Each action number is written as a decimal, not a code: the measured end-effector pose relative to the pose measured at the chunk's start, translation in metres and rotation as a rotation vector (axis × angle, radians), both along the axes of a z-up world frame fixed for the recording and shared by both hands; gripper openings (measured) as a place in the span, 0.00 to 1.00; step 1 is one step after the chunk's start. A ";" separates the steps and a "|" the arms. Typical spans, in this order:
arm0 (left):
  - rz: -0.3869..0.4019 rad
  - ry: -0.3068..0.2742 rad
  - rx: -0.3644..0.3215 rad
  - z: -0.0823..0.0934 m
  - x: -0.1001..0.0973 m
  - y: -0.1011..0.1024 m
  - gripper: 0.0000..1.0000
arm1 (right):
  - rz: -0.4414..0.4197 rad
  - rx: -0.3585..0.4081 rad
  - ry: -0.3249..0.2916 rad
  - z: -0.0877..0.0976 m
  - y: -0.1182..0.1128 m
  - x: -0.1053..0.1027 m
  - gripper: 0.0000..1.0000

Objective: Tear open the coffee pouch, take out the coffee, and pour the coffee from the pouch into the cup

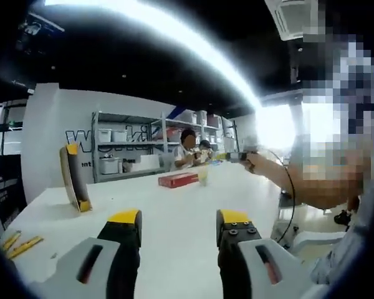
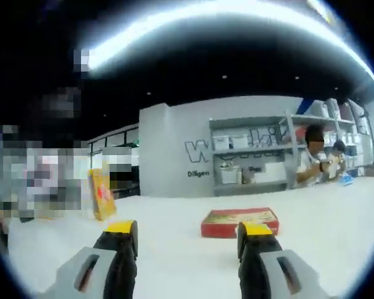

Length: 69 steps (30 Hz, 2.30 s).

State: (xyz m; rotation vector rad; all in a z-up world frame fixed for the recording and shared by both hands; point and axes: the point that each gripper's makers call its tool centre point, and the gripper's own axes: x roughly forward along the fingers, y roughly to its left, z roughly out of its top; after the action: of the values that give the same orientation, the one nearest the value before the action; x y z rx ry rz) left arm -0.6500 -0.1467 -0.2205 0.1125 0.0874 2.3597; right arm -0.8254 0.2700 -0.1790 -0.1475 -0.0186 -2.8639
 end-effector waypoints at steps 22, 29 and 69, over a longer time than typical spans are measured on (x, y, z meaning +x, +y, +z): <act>0.120 0.068 0.041 0.032 0.057 -0.019 0.55 | 0.140 0.050 0.165 0.005 -0.118 0.202 0.64; 0.174 0.060 0.077 0.027 0.072 -0.032 0.55 | 0.172 0.141 0.204 0.010 -0.147 0.239 0.63; 0.168 0.140 0.012 0.037 0.129 -0.020 0.50 | 0.199 0.159 0.305 0.049 -0.142 0.290 0.58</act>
State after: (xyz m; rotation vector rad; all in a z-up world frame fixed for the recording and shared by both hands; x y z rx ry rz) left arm -0.5213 -0.1664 -0.1835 0.2858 0.1564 2.5183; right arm -0.5354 0.1277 -0.1303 -0.5167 0.2394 -2.6027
